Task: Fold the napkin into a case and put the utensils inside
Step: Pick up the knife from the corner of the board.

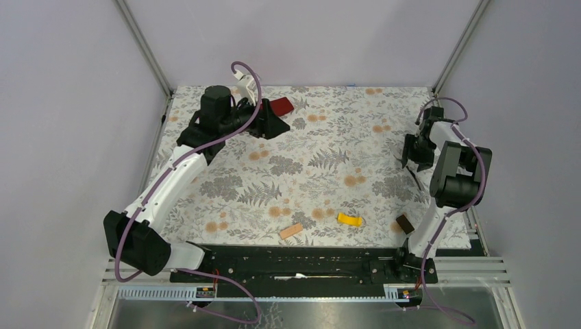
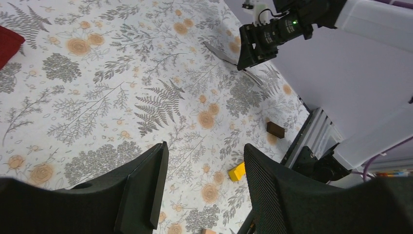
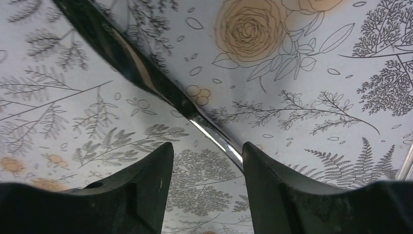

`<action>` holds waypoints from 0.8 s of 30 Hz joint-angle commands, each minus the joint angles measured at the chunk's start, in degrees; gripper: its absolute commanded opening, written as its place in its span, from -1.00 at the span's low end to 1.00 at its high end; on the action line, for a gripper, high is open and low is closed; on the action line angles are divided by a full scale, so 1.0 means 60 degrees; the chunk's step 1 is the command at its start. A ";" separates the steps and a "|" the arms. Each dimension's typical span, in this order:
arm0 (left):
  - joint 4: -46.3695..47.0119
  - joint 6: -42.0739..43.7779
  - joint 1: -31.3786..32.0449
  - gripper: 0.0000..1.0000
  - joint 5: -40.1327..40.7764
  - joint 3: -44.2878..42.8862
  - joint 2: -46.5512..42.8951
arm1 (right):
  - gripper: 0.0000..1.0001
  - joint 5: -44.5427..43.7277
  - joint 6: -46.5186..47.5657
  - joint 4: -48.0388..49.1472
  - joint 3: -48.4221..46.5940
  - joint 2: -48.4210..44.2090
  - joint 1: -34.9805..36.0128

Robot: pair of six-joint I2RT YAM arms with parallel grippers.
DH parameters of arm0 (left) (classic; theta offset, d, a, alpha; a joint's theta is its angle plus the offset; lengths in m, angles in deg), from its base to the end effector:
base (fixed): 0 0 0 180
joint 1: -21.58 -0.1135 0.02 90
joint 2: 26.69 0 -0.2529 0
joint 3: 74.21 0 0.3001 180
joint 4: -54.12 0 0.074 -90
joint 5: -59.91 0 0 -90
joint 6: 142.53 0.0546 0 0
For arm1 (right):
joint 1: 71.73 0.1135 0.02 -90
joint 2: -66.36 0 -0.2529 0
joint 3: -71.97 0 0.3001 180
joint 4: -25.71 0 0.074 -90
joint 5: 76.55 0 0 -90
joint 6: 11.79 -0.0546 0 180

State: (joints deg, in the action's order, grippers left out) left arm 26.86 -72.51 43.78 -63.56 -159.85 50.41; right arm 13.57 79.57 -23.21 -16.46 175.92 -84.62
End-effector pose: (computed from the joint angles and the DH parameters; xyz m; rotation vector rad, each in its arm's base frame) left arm 0.3345 -0.1690 0.3662 0.4548 1.9277 -1.0427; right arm 0.4177 -0.0955 0.1227 0.2803 2.7812 -0.0581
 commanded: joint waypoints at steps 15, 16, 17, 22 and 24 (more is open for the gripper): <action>0.0754 -0.0474 -0.0015 0.25 -0.0809 0.0015 0.0078 | 0.01 0.0148 0.1212 -0.0130 -0.0456 0.1079 -0.0240; 0.0771 -0.0490 -0.0016 0.25 -0.0828 0.0022 0.0096 | -0.04 0.0175 0.1219 -0.0107 -0.0447 0.1157 -0.0229; 0.0788 -0.0504 -0.0018 0.25 -0.0836 0.0021 0.0112 | -0.14 0.0239 0.1229 -0.0091 -0.0422 0.1238 -0.0195; 0.0790 -0.0477 -0.0027 0.25 -0.0780 0.0039 0.0157 | -0.63 -0.0366 0.1434 -0.0026 -0.0257 0.1468 0.0730; 0.0776 -0.0452 -0.0042 0.25 -0.0754 0.0037 0.0165 | -0.81 -0.0457 0.1489 -0.0161 -0.0351 0.1563 0.1390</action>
State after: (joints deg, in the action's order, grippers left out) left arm 28.24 -75.12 43.78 -66.99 -159.83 51.44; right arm 11.27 87.16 -24.04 -18.69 181.10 -83.77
